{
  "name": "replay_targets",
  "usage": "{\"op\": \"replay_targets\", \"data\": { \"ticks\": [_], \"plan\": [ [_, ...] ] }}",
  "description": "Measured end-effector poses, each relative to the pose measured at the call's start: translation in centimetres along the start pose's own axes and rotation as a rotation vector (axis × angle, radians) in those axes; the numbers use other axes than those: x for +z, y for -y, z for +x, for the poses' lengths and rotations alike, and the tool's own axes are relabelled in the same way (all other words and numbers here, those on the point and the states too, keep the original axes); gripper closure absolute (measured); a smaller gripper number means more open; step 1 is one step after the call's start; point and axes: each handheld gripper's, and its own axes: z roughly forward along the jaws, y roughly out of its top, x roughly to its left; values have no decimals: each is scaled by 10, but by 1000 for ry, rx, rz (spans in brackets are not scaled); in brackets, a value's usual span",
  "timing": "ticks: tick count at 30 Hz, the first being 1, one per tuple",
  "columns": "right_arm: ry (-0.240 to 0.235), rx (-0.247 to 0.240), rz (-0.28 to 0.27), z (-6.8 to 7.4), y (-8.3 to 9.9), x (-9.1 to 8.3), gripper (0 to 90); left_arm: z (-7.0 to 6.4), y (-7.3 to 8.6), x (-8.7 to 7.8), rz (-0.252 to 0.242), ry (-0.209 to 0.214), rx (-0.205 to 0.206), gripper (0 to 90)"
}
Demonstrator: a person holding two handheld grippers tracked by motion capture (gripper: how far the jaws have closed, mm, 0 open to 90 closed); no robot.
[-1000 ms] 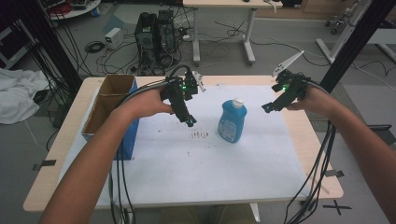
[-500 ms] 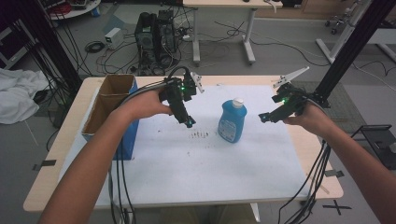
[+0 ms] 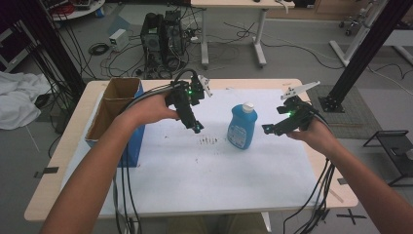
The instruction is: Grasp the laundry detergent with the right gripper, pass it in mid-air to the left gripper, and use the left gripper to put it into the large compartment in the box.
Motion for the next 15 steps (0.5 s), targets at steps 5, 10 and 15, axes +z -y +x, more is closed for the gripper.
{"op": "replay_targets", "data": {
  "ticks": [5,10,15],
  "plan": [
    [0,23,-16,6,5,4,10,-1,1,1,-2,-2,-1,88],
    [-7,35,-59,13,11,9,10,0,1,-1,1,-2,0,88],
    [7,76,-104,20,18,19,10,0,2,-1,1,-7,1,88]
  ]
}}
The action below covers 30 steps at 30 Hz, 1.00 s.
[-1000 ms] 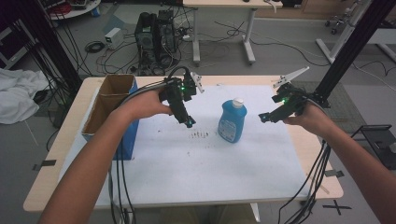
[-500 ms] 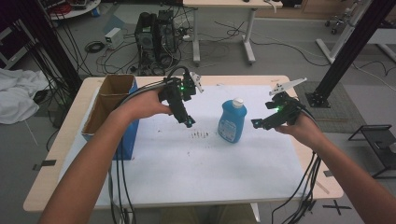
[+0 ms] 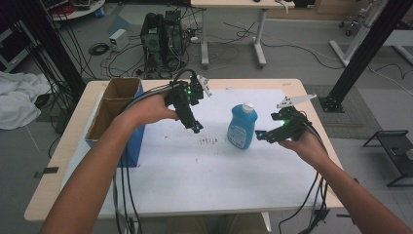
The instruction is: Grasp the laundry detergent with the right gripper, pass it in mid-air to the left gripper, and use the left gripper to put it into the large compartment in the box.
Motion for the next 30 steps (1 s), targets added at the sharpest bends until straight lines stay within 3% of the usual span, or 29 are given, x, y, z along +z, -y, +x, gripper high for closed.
{"op": "replay_targets", "data": {
  "ticks": [9,12,14,25,30],
  "plan": [
    [9,33,-62,5,11,16,10,0,1,0,-4,0,-5,88],
    [14,2,-67,4,17,25,10,-1,2,2,-14,-1,-9,88],
    [14,24,-80,6,18,28,10,-1,2,2,-14,-2,-9,88],
    [32,10,-120,6,15,45,10,0,2,1,-2,7,-11,88],
    [29,32,-127,8,14,53,10,1,3,1,-4,3,-13,88]
  ]
}}
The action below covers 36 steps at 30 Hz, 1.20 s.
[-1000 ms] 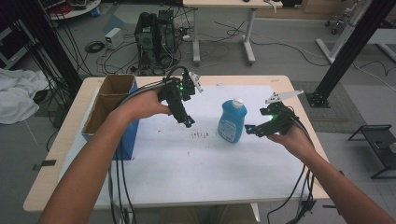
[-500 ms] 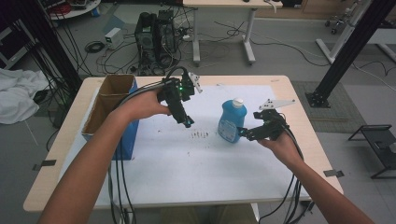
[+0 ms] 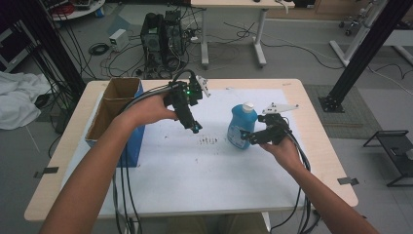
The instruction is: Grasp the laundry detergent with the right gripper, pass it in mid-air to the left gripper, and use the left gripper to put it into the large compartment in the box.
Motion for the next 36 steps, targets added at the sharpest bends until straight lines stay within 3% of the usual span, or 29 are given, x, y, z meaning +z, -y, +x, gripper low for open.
{"op": "replay_targets", "data": {
  "ticks": [1,2,6,8,12,14,17,18,21,23,24,33,34,36],
  "plan": [
    [-3,-16,-7,-1,0,1,10,0,0,0,3,0,1,88],
    [-8,17,-18,1,0,3,10,0,0,0,1,2,0,88],
    [-1,-26,-35,-1,1,8,10,0,0,0,5,5,-1,88],
    [-1,-32,-42,-1,2,10,10,-1,2,2,-26,3,-25,88],
    [-8,-40,-48,0,2,13,11,1,2,0,-1,1,-4,88],
    [4,-48,-56,-1,3,16,11,-1,3,2,-25,-1,-26,88],
    [4,-39,-60,-1,3,19,11,1,2,2,-7,2,-4,88],
    [0,-9,-58,1,3,19,11,1,2,2,-8,1,-5,88],
    [14,-29,-83,1,3,22,11,1,3,1,-5,4,-8,88],
    [7,-7,-74,3,4,22,11,1,3,2,-10,4,-11,88],
    [18,-31,-94,1,4,24,12,1,3,2,-11,2,-11,88],
    [17,-21,-90,2,7,29,30,1,3,1,-10,4,-10,88],
    [30,-41,-96,1,7,30,31,1,3,1,-10,4,-10,88],
    [31,-21,-105,3,7,31,44,1,3,1,-10,4,-8,88]
  ]
}}
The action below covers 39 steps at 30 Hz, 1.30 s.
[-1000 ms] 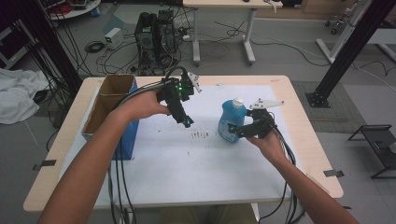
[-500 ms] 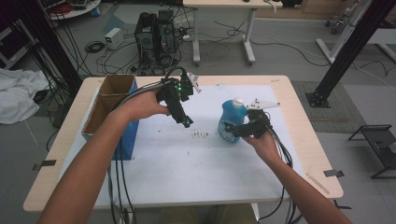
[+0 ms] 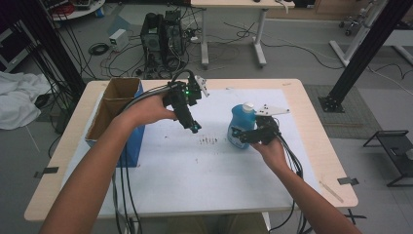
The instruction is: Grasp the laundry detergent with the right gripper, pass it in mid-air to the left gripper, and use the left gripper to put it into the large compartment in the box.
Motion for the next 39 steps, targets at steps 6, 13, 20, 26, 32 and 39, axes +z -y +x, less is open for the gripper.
{"op": "replay_targets", "data": {
  "ticks": [6,13,20,26,32,39],
  "plan": [
    [-12,0,-21,-1,0,-1,142,0,1,0,0,0,-5,88],
    [-2,-10,-27,0,0,-1,143,0,2,1,-11,-3,-16,88],
    [13,-20,-42,-1,1,-1,167,1,3,0,-1,-2,-10,88],
    [10,-32,-67,0,3,-1,240,1,3,0,3,-1,-11,88],
    [11,-15,-66,0,4,0,241,1,3,0,2,0,-12,88],
    [11,-32,-65,0,4,1,266,1,4,0,-3,-6,-12,88]
  ]
}}
